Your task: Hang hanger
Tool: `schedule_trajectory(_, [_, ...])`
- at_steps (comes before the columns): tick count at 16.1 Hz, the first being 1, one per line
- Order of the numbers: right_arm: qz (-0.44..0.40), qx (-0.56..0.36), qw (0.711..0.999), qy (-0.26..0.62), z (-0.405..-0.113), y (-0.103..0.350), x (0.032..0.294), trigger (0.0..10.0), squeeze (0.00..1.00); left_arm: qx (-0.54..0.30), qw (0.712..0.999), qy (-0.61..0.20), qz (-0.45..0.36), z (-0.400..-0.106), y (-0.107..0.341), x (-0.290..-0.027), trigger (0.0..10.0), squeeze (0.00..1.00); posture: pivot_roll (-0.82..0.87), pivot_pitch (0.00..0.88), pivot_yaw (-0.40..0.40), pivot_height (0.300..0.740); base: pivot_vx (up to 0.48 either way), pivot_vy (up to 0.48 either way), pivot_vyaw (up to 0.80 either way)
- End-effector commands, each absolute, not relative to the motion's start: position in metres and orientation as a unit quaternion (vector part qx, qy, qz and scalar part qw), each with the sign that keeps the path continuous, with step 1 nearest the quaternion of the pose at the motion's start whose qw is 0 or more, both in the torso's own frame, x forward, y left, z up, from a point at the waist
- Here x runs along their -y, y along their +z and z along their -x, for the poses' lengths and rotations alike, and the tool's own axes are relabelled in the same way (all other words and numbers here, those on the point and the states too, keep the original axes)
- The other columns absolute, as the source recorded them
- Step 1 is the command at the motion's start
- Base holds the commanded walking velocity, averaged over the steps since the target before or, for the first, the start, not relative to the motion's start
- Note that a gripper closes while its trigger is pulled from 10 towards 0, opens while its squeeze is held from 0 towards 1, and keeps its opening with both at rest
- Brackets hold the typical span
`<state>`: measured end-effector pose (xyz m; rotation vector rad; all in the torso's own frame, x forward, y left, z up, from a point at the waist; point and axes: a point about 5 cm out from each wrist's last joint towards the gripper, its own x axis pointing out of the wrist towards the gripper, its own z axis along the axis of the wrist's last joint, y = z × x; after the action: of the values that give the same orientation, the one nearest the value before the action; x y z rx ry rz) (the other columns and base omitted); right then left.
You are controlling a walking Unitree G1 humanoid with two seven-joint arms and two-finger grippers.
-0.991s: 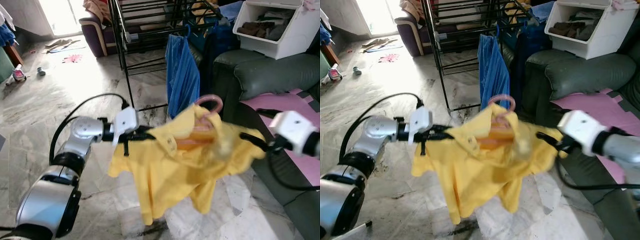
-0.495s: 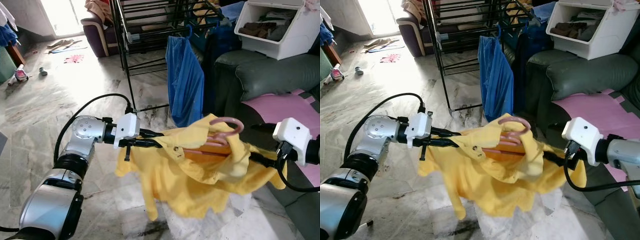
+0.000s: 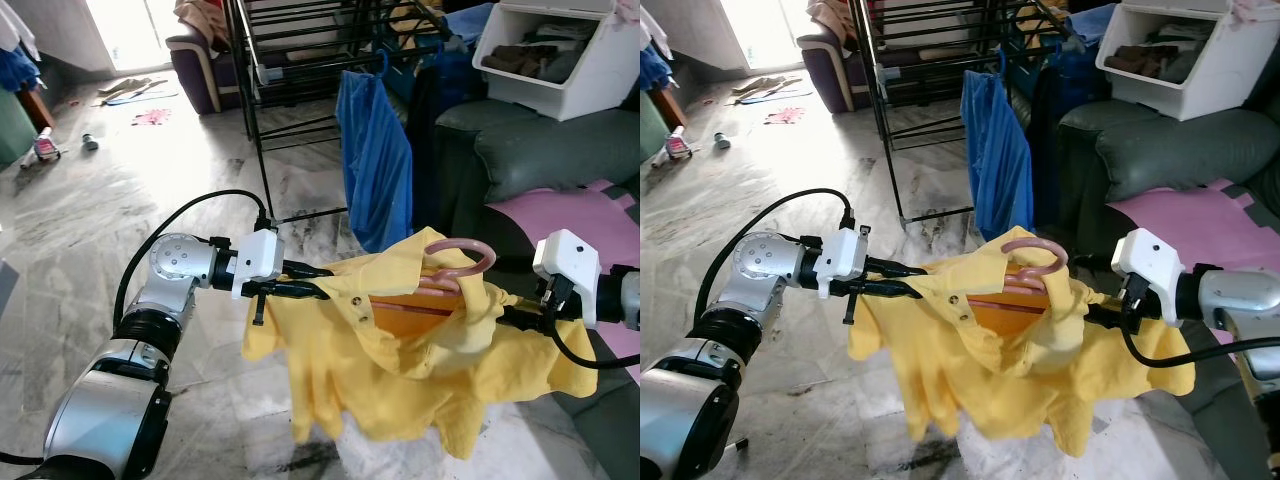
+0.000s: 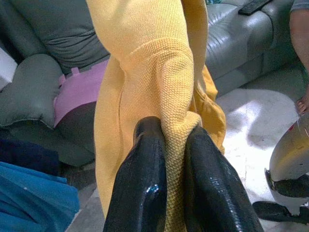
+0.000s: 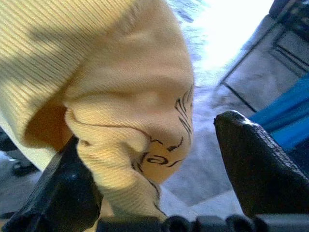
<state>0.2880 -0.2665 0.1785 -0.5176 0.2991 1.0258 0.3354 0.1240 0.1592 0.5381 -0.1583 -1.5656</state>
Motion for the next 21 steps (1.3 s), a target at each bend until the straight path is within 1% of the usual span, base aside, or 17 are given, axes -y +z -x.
schedule_trajectory(1, [0.242,-0.136,0.806,0.524,-0.287,0.183,0.254,0.0,0.00,0.099,0.671,-0.696,-0.237,-0.335,0.166,-0.119,0.0,0.00,-0.09,0.016,0.063,0.740,0.000,0.000,0.00])
schedule_trajectory(4, [0.230,-0.152,0.794,0.542,-0.283,0.183,0.254,0.0,0.00,0.093,0.670,-0.698,-0.236,-0.335,0.163,-0.119,0.0,0.00,-0.09,0.018,0.063,0.740,0.000,0.000,0.00])
schedule_trajectory(8, [0.210,-0.186,0.773,0.569,-0.275,0.178,0.254,0.0,0.00,0.093,0.670,-0.697,-0.237,-0.335,0.163,-0.118,0.0,0.00,-0.09,0.018,0.060,0.740,0.000,0.000,0.00])
schedule_trajectory(9, [0.199,-0.200,0.762,0.583,-0.271,0.175,0.254,0.0,0.00,0.094,0.671,-0.696,-0.236,-0.335,0.163,-0.118,0.0,0.00,-0.09,0.017,0.059,0.740,0.000,0.000,0.00])
schedule_trajectory(10, [0.197,-0.204,0.760,0.585,-0.269,0.174,0.254,0.0,0.00,0.094,0.672,-0.696,-0.236,-0.335,0.163,-0.118,0.0,0.00,-0.09,0.017,0.059,0.740,0.000,0.000,0.00])
schedule_trajectory(15, [0.182,-0.226,0.758,0.584,-0.261,0.165,0.253,0.0,0.00,0.094,0.677,-0.694,-0.229,-0.336,0.161,-0.116,0.0,0.00,-0.09,0.020,0.058,0.740,0.000,0.000,0.00])
schedule_trajectory(21, [0.173,-0.232,0.765,0.576,-0.259,0.158,0.254,0.0,0.00,0.095,0.682,-0.688,-0.230,-0.334,0.159,-0.119,0.0,0.00,-0.09,0.021,0.054,0.740,0.000,0.000,0.00])
